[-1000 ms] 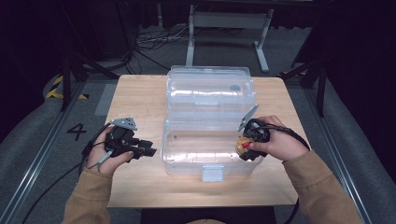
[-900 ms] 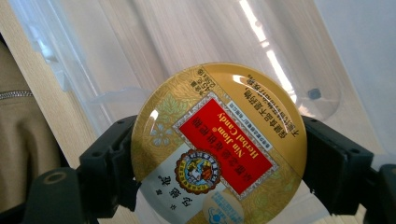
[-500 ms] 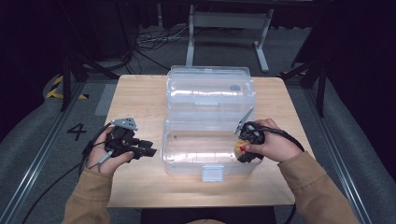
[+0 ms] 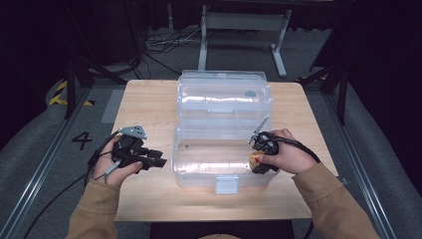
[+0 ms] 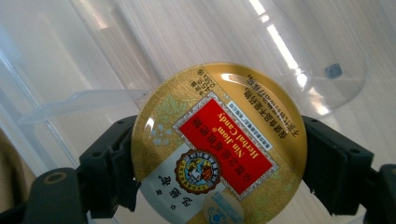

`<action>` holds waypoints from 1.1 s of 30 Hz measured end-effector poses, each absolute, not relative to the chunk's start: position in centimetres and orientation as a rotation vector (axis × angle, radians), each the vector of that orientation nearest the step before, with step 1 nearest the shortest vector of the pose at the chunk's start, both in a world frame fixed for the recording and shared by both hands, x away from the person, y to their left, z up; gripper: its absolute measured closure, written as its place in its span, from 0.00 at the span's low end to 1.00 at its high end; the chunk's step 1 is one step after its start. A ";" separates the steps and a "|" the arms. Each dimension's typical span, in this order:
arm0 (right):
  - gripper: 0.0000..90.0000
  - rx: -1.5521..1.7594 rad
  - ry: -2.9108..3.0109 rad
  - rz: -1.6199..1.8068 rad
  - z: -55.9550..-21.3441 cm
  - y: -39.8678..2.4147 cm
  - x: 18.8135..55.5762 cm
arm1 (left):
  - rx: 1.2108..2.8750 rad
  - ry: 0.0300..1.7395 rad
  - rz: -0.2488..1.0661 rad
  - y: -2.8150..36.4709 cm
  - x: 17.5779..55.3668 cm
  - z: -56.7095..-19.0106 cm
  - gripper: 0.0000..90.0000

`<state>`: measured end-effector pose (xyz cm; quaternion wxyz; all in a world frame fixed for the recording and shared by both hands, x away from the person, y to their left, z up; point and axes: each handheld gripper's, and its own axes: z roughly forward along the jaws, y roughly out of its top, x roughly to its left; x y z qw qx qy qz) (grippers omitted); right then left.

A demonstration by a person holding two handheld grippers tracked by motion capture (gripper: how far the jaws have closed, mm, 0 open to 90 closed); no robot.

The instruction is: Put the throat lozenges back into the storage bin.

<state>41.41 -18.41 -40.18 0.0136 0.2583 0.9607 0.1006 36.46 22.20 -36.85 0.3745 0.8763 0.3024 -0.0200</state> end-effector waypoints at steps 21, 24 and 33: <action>0.22 0.859 2.932 0.222 -40.9 -17.7 41.1 | 2.246 0.776 -0.053 22.2 36.5 -36.9 0.68; 0.22 0.948 2.942 0.201 -41.2 -17.8 41.2 | 2.247 0.776 -0.053 22.2 36.5 -36.9 0.68; 0.22 0.980 2.916 0.246 -41.6 -18.0 41.4 | 2.245 0.779 -0.056 22.2 36.5 -37.0 0.67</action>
